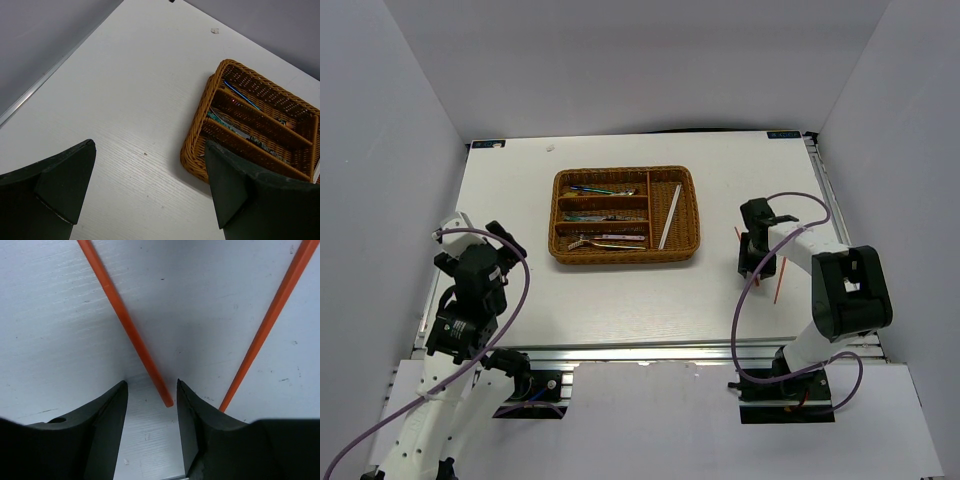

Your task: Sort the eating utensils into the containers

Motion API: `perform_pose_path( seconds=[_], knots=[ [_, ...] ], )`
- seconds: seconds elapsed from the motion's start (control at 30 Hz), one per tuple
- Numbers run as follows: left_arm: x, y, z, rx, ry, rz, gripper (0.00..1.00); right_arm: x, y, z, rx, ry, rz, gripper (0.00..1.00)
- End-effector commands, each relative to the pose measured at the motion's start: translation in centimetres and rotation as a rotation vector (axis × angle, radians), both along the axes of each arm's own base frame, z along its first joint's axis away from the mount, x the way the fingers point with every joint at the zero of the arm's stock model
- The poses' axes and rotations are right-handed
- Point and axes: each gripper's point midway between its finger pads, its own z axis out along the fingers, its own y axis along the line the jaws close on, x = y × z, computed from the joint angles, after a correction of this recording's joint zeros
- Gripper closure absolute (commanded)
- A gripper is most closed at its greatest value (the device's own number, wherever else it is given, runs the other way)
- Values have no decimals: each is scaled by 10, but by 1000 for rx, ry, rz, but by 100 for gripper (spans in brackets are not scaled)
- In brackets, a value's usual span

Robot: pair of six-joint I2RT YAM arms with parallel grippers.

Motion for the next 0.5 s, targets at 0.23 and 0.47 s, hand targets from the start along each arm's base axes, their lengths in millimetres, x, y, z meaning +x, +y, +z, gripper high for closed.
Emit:
perform_pose_path(
  seconds=[0.23, 0.47],
  knots=[
    [1, -1, -1, 2, -3, -6, 2, -22, 6, -37, 44, 103, 3, 91],
    [0, 2, -1, 4, -1, 9, 2, -22, 30, -23, 178, 42, 41, 100]
  ],
)
